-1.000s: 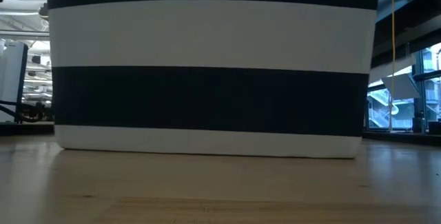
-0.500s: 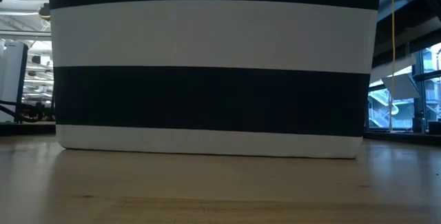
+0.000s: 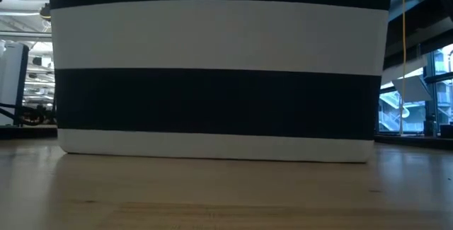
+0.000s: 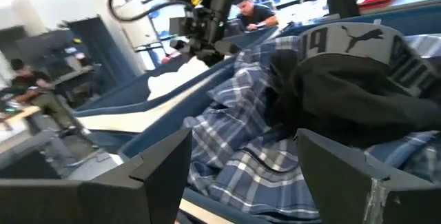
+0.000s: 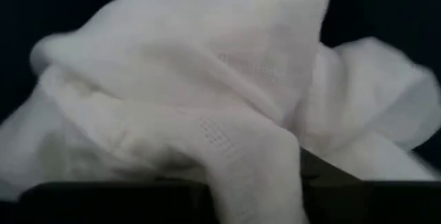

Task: Sort clothes
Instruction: Put the white polo shirt into the top blue laundry bin

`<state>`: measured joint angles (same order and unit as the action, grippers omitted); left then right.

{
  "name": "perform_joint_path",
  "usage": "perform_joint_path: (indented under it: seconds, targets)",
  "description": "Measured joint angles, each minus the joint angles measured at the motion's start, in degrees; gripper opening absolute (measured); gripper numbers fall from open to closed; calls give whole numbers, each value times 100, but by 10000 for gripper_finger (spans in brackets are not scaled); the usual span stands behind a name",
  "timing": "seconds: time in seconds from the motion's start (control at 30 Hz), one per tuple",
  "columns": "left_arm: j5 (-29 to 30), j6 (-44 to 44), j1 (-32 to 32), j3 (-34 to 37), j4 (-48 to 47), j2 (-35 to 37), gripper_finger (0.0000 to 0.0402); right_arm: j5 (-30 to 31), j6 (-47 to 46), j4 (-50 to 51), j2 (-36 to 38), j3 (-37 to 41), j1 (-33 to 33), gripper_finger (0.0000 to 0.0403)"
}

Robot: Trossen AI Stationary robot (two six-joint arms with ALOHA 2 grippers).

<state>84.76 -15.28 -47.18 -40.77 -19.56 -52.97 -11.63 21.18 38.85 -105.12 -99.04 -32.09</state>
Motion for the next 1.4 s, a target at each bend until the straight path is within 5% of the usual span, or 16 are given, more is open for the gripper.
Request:
perform_joint_path:
  seconds: [0.27,0.43,0.8,1.1,1.4]
  targets:
    - [-974,-394,-44,-6,49,9,251,69,-196,-24,-4,198,356,194]
    - [-1365,-539,-251,-10,59,28,251,51,-189,16,-4,198,741,230]
    - [-1457,-700,-177,6,-1,350,251,807,-291,-193,-4,205,1735,236]
    - [-1881,-1565,38,-21,-3,-58,251,1816,-267,-42,26,-160,1794,237]
    - [-1878,-1647,331,-9,735,-539,251,1925,-178,737,112,-1135,1791,237]
